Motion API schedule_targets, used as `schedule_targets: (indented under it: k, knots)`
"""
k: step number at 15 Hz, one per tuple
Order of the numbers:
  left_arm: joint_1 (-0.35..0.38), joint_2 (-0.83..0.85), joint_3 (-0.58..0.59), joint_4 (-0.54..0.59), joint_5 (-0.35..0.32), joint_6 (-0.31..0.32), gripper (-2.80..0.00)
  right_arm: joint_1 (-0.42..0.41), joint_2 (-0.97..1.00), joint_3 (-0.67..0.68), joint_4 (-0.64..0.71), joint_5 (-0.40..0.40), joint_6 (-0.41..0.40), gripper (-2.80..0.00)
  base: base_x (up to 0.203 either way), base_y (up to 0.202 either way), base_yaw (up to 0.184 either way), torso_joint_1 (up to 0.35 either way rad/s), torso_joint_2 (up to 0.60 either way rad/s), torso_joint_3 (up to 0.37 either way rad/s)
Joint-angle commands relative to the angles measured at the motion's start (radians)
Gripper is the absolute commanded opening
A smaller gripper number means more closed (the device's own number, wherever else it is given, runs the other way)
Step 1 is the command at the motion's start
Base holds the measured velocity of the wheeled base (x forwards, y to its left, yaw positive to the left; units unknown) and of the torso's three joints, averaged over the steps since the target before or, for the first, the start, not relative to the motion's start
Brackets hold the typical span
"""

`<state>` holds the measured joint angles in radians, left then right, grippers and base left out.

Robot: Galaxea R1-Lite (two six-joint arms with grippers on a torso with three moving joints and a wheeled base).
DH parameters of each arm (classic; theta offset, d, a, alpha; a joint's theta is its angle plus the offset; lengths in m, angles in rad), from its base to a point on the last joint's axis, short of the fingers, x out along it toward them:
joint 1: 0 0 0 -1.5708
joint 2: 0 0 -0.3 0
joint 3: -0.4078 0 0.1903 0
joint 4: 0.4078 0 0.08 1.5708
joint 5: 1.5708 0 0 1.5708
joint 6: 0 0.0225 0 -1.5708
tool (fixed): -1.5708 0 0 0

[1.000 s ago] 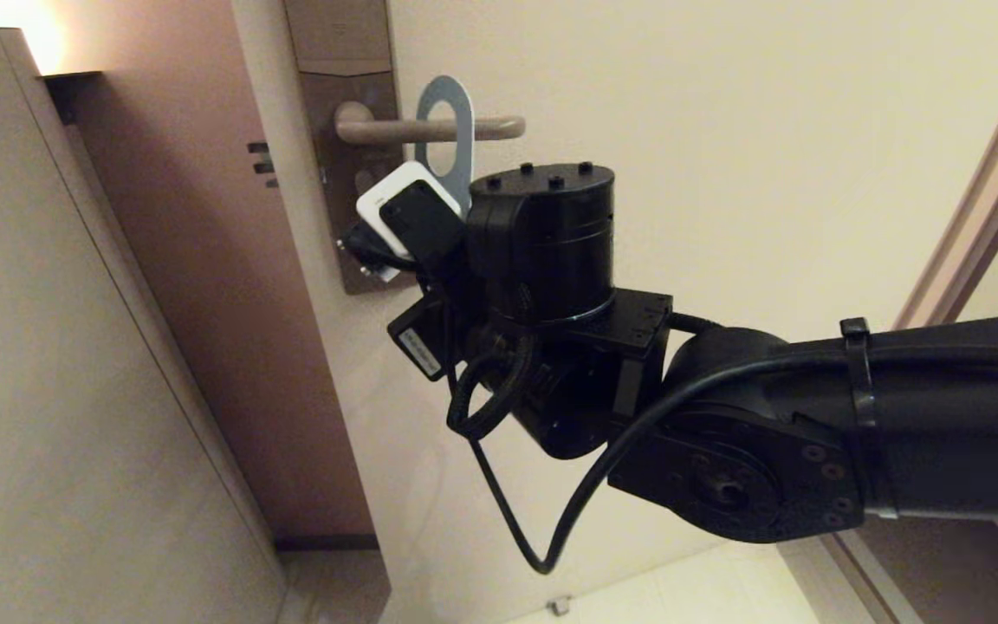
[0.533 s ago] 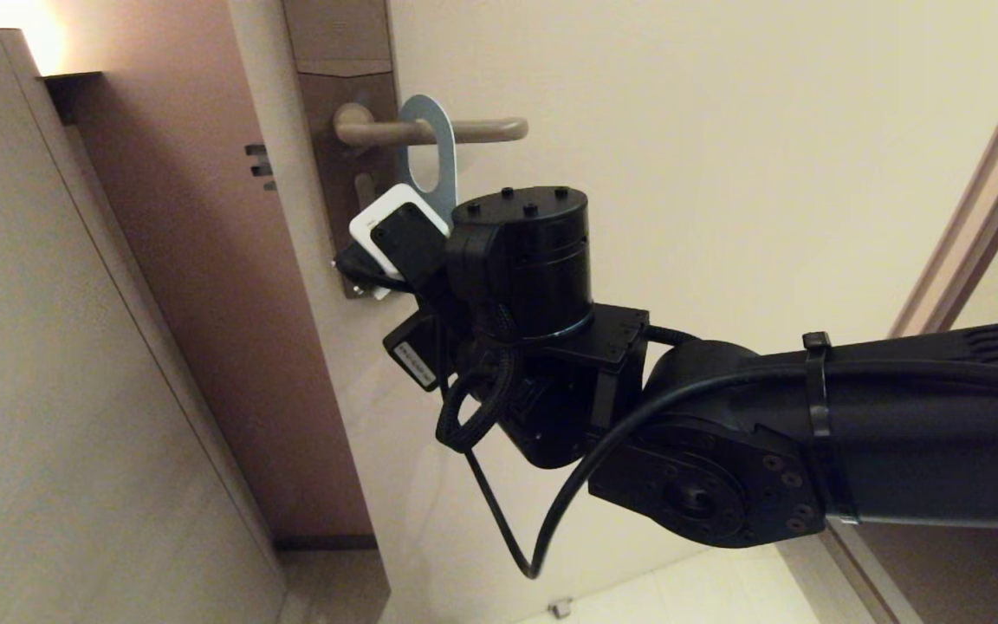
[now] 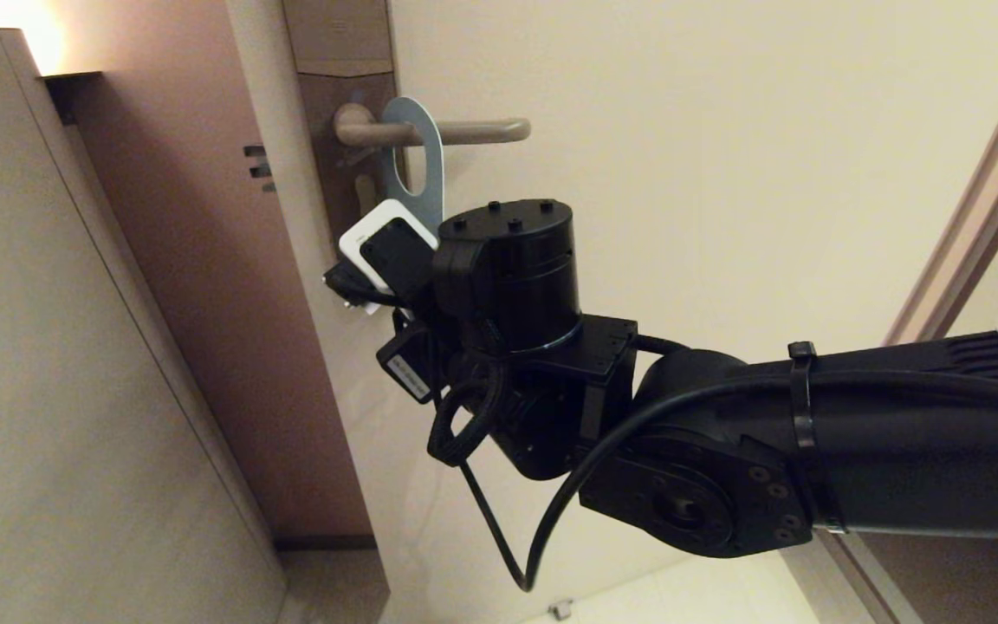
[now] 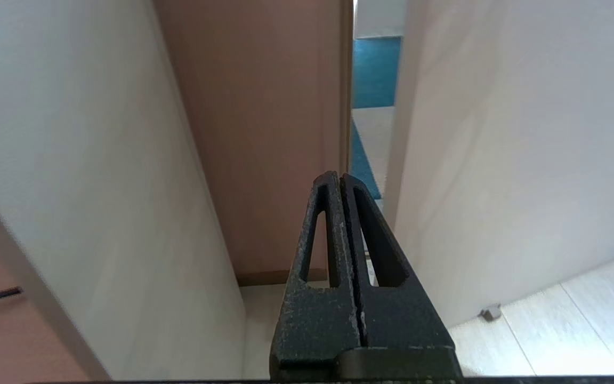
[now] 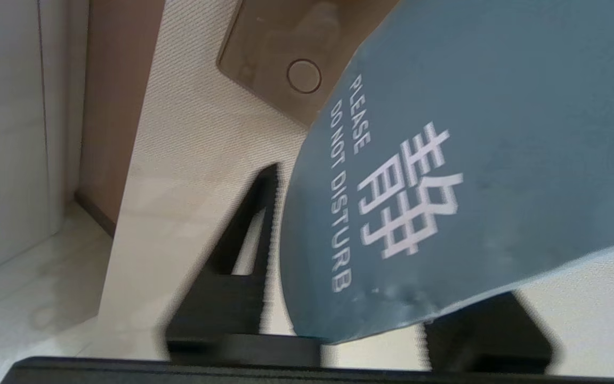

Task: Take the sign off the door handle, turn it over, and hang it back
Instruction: Hang the sign back with the other side facing out

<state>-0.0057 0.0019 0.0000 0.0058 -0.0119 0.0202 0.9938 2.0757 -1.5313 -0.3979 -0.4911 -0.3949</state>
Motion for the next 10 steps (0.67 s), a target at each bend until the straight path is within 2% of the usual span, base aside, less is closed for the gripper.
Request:
schedule_targets:
  k: [1,10]
  knots:
    - [0.000,0.000,0.000,0.000,0.000,0.001,-2.80,0.000,-0.010,0.003,-0.004,-0.003,-0.002,0.00,0.000,0.000,0.000,0.000,0.00,0.000]
    - [0.000,0.000,0.000,0.000,0.000,0.001,-2.80,-0.001,-0.168,0.113,-0.002,0.003,0.003,0.00,0.000,0.000,0.000,0.000,0.00,0.000]
